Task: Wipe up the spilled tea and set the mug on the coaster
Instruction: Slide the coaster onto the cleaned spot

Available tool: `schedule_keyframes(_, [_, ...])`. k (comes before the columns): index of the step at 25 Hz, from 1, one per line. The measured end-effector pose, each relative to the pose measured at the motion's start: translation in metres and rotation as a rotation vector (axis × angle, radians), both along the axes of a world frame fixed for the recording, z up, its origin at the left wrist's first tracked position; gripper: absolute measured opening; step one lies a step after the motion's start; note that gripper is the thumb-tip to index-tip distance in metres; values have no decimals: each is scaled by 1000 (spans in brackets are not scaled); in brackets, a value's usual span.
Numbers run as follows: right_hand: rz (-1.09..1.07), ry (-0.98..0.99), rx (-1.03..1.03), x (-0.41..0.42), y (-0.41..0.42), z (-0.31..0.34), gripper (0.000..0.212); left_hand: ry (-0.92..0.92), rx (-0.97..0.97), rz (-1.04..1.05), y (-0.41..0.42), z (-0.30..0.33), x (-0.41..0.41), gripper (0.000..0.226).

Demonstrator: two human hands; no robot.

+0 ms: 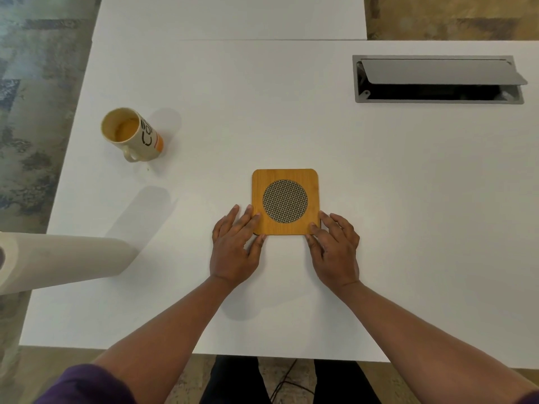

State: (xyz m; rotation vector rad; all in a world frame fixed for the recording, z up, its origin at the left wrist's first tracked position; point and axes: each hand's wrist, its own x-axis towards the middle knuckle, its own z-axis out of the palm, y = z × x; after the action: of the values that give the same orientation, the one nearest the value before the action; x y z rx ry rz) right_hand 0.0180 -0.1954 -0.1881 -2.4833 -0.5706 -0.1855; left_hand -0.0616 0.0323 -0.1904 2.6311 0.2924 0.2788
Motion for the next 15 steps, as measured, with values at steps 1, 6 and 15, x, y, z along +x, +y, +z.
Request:
schedule_keyframes(1, [-2, 1, 0, 0, 0, 0, 25, 0, 0, 1, 0, 0, 0, 48])
schedule_keyframes(6, [-8, 35, -13, 1, 0, 3, 23, 11, 9, 3, 0, 1, 1, 48])
schedule_keyframes(15, [7, 95, -23, 0, 2, 9, 24, 41, 5, 10, -1, 5, 1, 47])
